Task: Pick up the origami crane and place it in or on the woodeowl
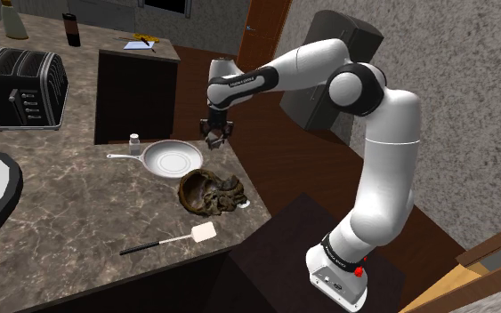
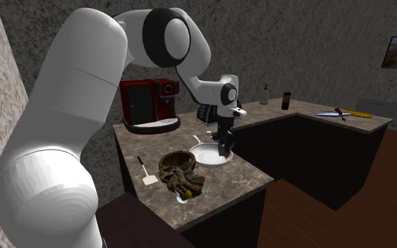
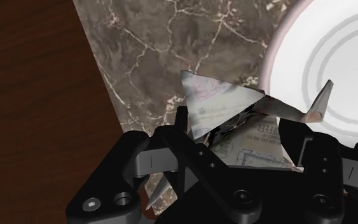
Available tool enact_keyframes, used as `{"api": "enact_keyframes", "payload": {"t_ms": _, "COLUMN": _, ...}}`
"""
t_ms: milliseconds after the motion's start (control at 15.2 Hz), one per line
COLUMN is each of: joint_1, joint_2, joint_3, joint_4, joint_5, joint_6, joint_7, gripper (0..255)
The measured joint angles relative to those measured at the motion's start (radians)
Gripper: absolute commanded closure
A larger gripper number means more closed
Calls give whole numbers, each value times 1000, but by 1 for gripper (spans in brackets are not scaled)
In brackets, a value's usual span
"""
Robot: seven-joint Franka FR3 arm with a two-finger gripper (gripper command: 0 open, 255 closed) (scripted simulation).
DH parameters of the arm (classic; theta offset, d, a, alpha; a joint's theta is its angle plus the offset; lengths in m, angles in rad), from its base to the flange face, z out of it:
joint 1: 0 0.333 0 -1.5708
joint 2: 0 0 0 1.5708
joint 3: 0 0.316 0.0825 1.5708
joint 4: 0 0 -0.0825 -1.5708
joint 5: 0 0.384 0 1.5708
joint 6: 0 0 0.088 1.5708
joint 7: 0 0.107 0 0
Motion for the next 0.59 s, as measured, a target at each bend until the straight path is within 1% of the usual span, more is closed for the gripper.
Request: {"api": "enact_keyframes", "payload": {"t_ms": 594, "joint_1": -1, "joint_2": -60, "joint_3": 5, "joint_4": 35, "joint_5": 9, "joint_6": -94, "joint_7": -6, "gripper": 255}}
